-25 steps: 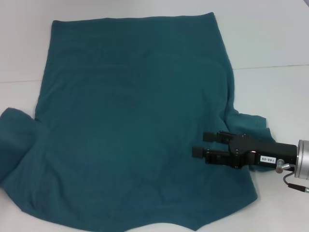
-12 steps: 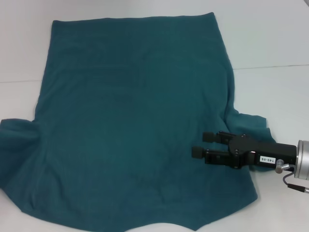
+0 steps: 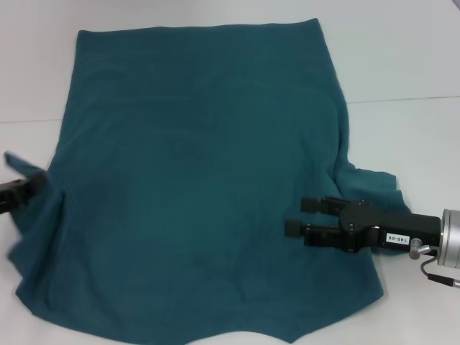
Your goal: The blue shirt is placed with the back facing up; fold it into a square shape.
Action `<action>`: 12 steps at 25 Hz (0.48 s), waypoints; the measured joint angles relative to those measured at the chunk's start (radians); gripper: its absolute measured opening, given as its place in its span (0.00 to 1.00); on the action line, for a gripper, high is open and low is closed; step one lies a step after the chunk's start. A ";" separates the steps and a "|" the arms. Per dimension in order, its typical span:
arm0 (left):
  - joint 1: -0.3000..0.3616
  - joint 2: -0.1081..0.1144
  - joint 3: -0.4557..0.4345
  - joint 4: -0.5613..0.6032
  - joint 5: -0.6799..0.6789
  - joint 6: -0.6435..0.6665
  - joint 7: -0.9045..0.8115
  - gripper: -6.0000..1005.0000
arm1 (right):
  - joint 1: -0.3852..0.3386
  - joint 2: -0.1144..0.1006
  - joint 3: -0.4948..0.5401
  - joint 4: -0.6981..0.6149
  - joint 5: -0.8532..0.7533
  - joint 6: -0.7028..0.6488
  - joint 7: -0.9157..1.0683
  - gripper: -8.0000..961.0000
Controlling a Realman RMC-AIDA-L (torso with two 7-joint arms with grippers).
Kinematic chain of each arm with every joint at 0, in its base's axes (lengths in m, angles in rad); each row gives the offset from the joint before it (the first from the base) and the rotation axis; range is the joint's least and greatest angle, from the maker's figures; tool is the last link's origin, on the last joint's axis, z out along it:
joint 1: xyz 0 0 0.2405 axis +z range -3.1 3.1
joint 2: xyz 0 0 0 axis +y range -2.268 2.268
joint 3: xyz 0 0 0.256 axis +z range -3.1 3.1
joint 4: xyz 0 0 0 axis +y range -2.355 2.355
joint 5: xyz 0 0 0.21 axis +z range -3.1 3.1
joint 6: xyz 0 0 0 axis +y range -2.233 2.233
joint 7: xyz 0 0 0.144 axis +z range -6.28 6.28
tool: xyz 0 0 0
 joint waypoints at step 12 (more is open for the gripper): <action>-0.050 -0.029 0.003 -0.079 -0.035 0.012 0.000 0.04 | -0.008 0.000 -0.005 0.001 -0.006 -0.007 0.000 0.93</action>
